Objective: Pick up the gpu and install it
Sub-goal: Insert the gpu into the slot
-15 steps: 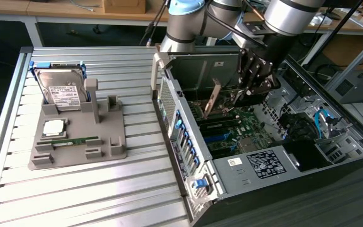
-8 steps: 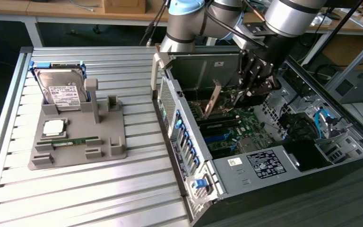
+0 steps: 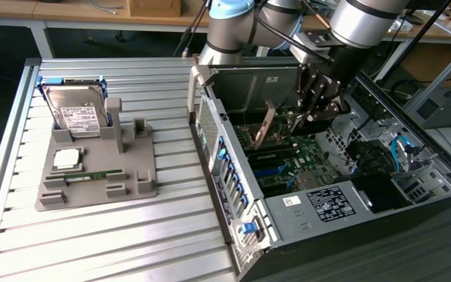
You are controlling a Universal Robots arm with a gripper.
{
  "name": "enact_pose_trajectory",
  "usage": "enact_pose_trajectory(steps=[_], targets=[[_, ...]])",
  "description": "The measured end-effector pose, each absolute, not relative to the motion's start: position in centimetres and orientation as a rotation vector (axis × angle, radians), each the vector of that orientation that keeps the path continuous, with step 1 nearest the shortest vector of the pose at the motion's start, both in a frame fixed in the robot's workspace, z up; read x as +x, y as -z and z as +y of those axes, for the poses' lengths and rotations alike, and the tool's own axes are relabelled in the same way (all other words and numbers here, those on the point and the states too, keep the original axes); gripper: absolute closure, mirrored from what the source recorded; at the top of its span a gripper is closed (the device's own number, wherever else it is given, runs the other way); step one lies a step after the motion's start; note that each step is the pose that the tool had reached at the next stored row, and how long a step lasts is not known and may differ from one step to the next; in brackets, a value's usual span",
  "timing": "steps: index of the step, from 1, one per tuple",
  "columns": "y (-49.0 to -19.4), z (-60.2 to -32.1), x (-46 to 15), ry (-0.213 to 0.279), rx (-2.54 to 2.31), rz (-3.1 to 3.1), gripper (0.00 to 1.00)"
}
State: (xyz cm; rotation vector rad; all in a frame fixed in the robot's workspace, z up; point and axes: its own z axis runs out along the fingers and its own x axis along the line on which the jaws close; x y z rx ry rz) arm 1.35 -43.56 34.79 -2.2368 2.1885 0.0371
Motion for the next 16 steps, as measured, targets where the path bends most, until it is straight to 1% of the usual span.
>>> enact_pose_trajectory(steps=[16], targets=[[-34.58,-44.29,1.31,-0.037,-2.237,2.188,0.73]])
